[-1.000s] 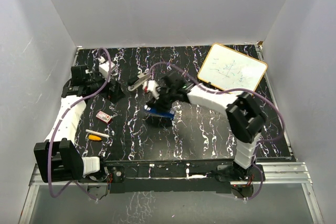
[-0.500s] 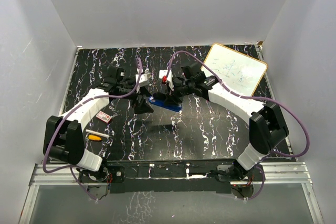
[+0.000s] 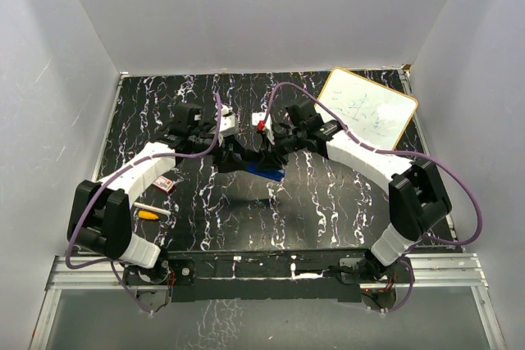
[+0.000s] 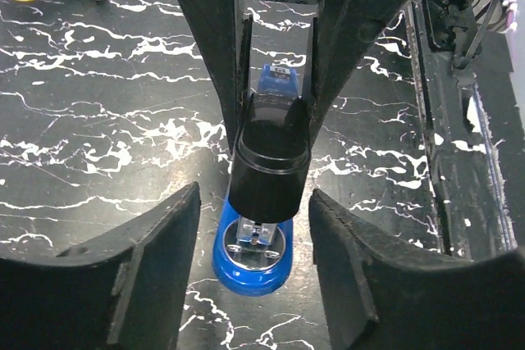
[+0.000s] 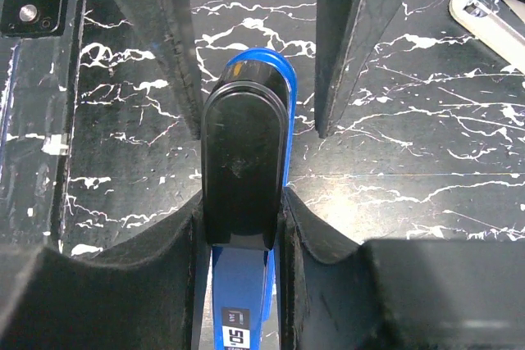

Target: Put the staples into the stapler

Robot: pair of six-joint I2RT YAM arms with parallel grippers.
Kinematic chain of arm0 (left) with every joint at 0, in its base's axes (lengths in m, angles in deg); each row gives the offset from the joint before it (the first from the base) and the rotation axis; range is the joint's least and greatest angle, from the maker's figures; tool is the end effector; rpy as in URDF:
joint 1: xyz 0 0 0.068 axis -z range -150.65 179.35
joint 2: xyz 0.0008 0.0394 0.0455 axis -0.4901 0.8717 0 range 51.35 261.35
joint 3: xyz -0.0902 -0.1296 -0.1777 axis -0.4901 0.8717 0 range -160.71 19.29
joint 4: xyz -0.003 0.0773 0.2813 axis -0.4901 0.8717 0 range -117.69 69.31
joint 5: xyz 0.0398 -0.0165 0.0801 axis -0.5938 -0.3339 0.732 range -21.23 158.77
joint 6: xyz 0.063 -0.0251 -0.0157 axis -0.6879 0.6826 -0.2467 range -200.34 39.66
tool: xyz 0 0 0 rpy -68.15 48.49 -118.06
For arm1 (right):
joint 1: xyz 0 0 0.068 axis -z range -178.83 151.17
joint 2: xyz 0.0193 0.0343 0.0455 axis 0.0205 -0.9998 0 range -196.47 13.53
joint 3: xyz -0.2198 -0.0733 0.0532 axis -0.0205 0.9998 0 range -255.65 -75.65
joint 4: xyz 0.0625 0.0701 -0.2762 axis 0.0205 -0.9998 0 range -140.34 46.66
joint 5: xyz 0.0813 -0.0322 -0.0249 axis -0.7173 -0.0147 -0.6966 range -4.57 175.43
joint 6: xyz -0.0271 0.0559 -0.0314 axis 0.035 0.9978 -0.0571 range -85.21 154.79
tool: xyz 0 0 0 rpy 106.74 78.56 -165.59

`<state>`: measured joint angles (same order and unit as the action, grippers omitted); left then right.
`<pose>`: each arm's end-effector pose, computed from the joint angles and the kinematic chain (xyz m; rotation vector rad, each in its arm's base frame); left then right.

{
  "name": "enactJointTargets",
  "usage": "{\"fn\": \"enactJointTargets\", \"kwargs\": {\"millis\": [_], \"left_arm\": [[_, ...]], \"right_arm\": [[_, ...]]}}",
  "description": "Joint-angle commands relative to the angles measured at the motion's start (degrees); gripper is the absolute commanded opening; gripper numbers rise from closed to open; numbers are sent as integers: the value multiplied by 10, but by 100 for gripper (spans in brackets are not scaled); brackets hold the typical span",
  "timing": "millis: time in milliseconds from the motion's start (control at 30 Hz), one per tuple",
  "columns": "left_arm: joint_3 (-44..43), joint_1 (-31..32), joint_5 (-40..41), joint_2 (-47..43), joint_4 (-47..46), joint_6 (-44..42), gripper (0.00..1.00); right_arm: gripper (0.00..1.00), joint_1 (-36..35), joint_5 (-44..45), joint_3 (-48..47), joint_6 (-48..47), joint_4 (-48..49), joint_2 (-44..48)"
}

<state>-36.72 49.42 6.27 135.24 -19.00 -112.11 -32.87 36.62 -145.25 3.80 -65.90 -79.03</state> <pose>0.3108 -0.1669 0.2035 1.3564 1.4598 -1.0527 0.2964 0.2518 0.2086 -1.5267 1.6358 1.0218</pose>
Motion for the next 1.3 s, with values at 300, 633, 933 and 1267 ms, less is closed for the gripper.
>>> {"fn": "enactJointTargets", "kwargs": {"millis": [300, 633, 933, 1267], "left_arm": [[27, 4, -38, -24, -17, -37, 0], [61, -2, 7, -37, 6, -115, 0], [76, -33, 57, 12, 40, -220, 0], [70, -21, 86, 74, 4, -244, 0]], "right_arm": [[8, 25, -68, 32, 33, 86, 58], [9, 138, -122, 126, 122, 212, 129], [8, 256, -103, 225, 9, 176, 174], [8, 261, -4, 237, -149, 70, 131]]}}
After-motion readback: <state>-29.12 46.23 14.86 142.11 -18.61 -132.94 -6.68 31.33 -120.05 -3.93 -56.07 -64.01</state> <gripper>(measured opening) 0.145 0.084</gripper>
